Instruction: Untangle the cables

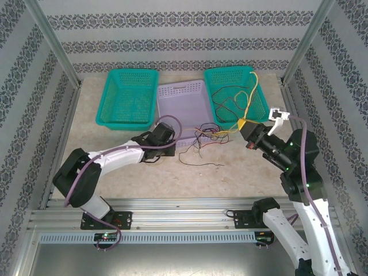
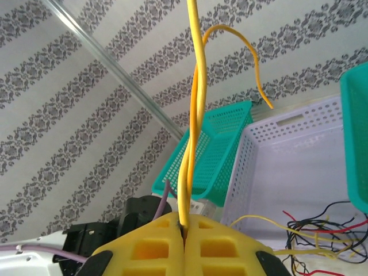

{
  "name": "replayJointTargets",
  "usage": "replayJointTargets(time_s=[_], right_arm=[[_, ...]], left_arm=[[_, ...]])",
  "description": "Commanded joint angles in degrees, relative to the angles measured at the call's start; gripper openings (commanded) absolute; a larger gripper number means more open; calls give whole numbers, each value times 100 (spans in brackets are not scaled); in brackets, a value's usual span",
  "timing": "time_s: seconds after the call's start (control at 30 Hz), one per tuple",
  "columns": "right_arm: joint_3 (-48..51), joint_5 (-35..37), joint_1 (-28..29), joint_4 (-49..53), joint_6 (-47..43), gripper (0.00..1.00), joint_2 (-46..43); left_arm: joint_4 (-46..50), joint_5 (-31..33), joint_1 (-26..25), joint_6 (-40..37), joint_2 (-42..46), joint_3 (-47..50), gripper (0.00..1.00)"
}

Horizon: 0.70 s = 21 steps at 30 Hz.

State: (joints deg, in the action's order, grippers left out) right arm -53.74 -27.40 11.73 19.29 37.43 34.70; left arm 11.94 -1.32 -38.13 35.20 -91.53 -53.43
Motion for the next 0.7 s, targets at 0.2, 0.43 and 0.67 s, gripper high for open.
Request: replayJointTargets(time_s=[0.2,0.43,0.67], right_arm=[[174,-415,-13,-993,-133,0,491],[554,-294,-6,-1749,-17,0,1008],[262,-364,-15,-2685,14,0,1971]], left_arm=[[472,580,110,-133,-1101,-802,0],[388,447,417,-266,-1612,-1421,0],[388,502,546,-444,-1945,-2020,0]])
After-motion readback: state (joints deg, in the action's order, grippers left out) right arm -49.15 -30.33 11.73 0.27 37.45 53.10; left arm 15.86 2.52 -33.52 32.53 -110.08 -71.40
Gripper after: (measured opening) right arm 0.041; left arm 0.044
